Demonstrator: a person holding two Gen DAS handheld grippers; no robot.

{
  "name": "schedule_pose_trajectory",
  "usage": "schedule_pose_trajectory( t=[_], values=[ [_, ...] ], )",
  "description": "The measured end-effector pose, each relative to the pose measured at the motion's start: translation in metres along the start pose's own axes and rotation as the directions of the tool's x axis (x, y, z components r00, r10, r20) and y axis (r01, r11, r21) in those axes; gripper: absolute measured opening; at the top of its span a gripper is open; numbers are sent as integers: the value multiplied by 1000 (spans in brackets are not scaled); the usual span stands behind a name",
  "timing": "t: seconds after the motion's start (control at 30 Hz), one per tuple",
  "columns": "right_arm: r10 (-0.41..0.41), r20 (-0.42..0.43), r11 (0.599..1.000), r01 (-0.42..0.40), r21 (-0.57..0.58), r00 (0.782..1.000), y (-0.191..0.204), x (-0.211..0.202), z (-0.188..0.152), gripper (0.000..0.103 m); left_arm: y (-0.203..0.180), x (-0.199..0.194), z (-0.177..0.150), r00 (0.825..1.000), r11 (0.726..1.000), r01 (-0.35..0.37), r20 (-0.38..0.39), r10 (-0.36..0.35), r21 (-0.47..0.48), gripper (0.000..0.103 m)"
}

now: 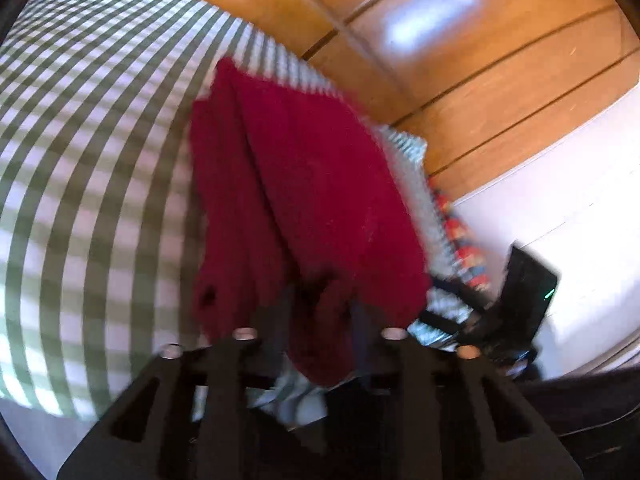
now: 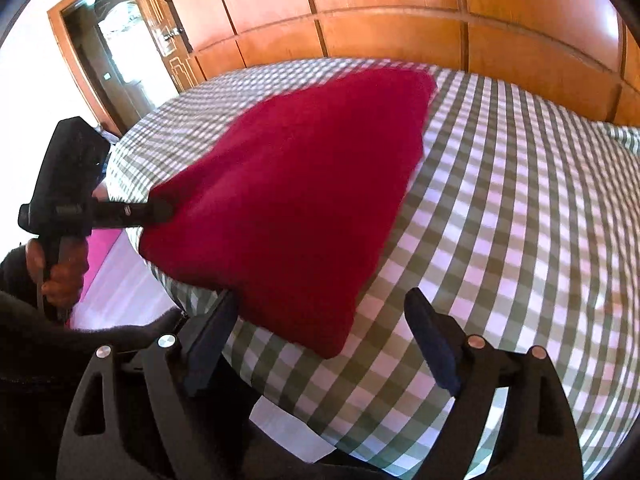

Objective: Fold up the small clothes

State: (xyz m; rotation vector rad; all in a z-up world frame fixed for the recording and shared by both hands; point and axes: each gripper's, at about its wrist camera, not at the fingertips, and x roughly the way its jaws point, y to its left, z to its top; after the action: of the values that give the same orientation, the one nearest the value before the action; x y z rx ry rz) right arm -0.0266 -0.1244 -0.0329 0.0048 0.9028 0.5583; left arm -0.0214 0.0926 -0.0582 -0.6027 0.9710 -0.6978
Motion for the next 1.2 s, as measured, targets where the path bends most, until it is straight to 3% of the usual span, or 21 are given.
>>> schedule_pose_trajectory(
  t=[0.1, 0.37, 0.43, 0.47, 0.5, 0.63, 0.67, 0.73, 0.8, 0.83, 0.9, 0.97, 1.03, 1.07, 1.1, 1.17, 1.2],
  values=[
    [-7, 38, 1000, 7, -2, 999, -2, -13, 7, 85, -1, -1, 21, 999, 999, 16, 49, -15, -27, 58],
    [15, 63, 998, -11, -64, 998, 12, -15, 20, 80, 26, 33, 54, 997, 984, 79, 38, -74, -157, 58],
    [17, 51, 996, -12, -90, 999, 20, -6, 22, 77, 31, 36, 58, 995, 982, 86, 60, -77, -169, 46],
    [9, 49, 995, -4, -102, 999, 25, 2, 24, 77, 31, 36, 61, 995, 984, 79, 68, -68, -162, 20],
    [-3, 54, 994, 9, -113, 999, 29, 8, 26, 78, 29, 34, 62, 995, 986, 72, 83, -60, -152, 14],
    [-9, 64, 990, 18, -141, 998, 45, 18, 28, 78, 5, 2, 60, 978, 997, 61, 202, -51, -41, 10],
    [-8, 68, 987, 19, -162, 998, 52, 20, 26, 78, 3, -6, 60, 975, 999, 46, 218, -38, -29, 10],
    [-43, 63, 976, 56, -209, 997, 63, 27, 22, 78, 3, -10, 62, 974, 998, -53, 219, 55, -15, 10],
    [-98, 54, 961, 109, -254, 994, 74, 43, 16, 79, 20, 9, 63, 968, 977, -209, 135, 212, -30, 10],
    [-120, 60, 952, 132, -276, 991, 78, 48, 14, 80, 30, 22, 62, 962, 966, -254, 90, 257, -46, 11],
    [-184, 87, 919, 203, -337, 979, 88, 59, 8, 83, 39, 35, 59, 955, 958, -278, 83, 283, -66, 13],
    [-191, 92, 916, 211, -341, 977, 87, 59, 6, 84, 31, 34, 62, 946, 950, -305, 90, 311, -67, 14],
    [-167, 88, 924, 187, -332, 982, 83, 54, 6, 87, 21, 32, 64, 940, 945, -321, 102, 325, -61, 20],
    [-152, 85, 930, 172, -324, 985, 80, 51, 7, 88, 13, 27, 65, 934, 942, -334, 117, 337, -45, 33],
    [-133, 80, 938, 152, -311, 988, 75, 47, 8, 89, 3, 25, 68, 925, 935, -353, 137, 355, -36, 59],
    [-77, 67, 958, 93, -273, 995, 62, 36, 13, 93, -7, 17, 66, 927, 942, -336, 169, 335, -23, 78],
    [-28, 59, 973, 41, -228, 998, 52, 28, 17, 96, -10, 16, 67, 937, 952, -307, 168, 305, -17, 79]
  ],
)
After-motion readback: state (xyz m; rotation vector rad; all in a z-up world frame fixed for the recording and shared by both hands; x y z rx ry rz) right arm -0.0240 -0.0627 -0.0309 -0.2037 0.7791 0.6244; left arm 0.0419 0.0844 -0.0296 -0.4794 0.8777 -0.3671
